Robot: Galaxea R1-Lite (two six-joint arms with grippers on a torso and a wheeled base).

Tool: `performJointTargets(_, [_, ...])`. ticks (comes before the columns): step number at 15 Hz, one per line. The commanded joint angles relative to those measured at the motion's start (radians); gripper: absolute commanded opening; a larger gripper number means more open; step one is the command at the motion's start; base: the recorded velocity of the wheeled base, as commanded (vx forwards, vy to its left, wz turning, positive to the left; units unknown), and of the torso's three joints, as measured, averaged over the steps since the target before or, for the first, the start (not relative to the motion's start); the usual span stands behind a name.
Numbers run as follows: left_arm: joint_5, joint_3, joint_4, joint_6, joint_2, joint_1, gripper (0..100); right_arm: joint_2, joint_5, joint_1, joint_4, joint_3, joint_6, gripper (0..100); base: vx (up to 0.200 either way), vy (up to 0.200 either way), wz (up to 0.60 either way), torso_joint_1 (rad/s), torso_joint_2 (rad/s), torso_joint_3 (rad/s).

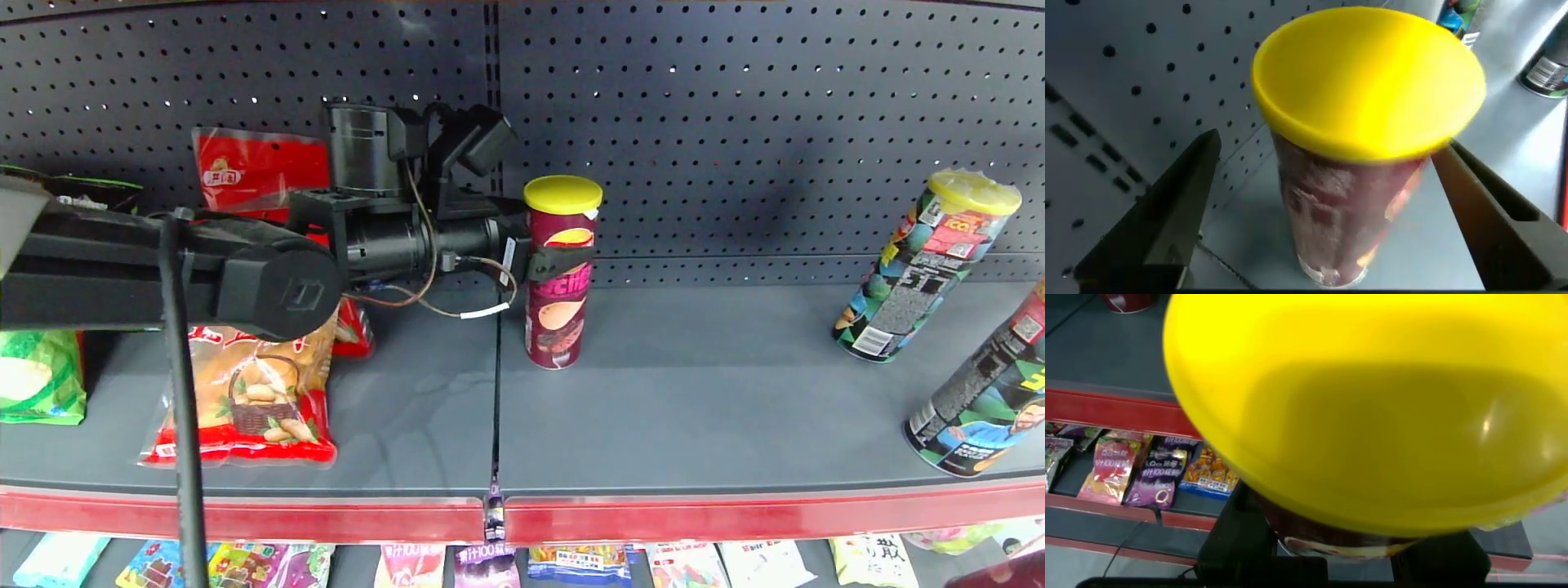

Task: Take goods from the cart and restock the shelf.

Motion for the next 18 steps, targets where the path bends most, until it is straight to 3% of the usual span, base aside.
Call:
performJointTargets(1, [0.0,-0.034,-0.001,0.0,0.038,0.002,100,0.003,0.001,0.001,0.0,0.0,-0.001,0,0.0,0.0,0.0,0.0,0.0,0.0])
performJointTargets(5, [-0.011,-0.045,-0.027,0.002,0.072,-0.003,100,0.01,-0.001,-0.001,0.0,0.0,-0.001,0,0.0,0.0,0.0,0.0,0.0,0.0])
performJointTargets(6, [-0.014,-0.045,-0.039,0.003,0.075,-0.003,0,0.01,-0.001,-0.001,0.0,0.0,-0.001,0,0.0,0.0,0.0,0.0,0.0,0.0])
performJointTargets(12, [-0.063,0.009,-0.042,0.006,0.023,-0.004,0,0.011,0.001,-0.001,0.0,0.008,-0.001,0,0.0,0.0,0.0,0.0,0.0,0.0])
performJointTargets(15, [-0.11,0.118,-0.038,0.005,-0.08,-0.024,0,0.013,0.001,0.001,0.0,0.009,-0.001,0,0.0,0.0,0.0,0.0,0.0,0.0])
performJointTargets(16, [-0.135,0.193,-0.038,0.0,-0.14,-0.046,0,0.02,0.001,0.001,-0.001,0.009,-0.001,0,0.0,0.0,0.0,0.0,0.0,0.0])
performJointTargets(18, [-0.139,0.274,-0.039,-0.004,-0.204,-0.075,0,0.025,0.003,0.001,-0.003,0.008,-0.001,0,0.0,0.0,0.0,0.0,0.0,0.0])
